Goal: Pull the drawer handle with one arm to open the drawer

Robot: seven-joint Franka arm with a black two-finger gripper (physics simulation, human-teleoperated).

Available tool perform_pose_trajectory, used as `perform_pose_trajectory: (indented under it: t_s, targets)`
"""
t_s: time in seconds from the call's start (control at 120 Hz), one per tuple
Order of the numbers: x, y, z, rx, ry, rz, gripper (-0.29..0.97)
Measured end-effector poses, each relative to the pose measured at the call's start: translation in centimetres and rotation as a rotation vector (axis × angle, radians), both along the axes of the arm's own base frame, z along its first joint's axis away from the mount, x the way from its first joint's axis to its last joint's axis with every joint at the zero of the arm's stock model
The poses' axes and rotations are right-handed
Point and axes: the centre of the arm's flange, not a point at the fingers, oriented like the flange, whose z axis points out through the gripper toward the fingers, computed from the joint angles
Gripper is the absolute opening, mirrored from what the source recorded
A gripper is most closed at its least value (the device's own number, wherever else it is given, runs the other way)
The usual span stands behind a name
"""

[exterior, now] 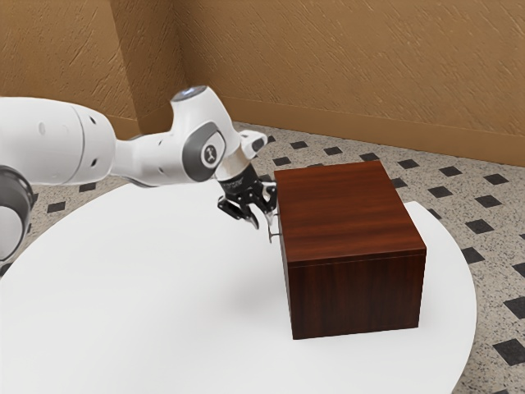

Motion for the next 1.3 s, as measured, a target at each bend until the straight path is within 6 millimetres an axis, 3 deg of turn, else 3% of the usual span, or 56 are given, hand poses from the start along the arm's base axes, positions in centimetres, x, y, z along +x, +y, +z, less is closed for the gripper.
perform_pose_trajectory:
  t_s: [0.5,1.3]
  targets:
    - [-0.1,0.0,-0.7,-0.040,-0.002,-0.034,0.00]
    - [-0.9,0.2,-1.8,-0.050,0.041,0.008,0.03]
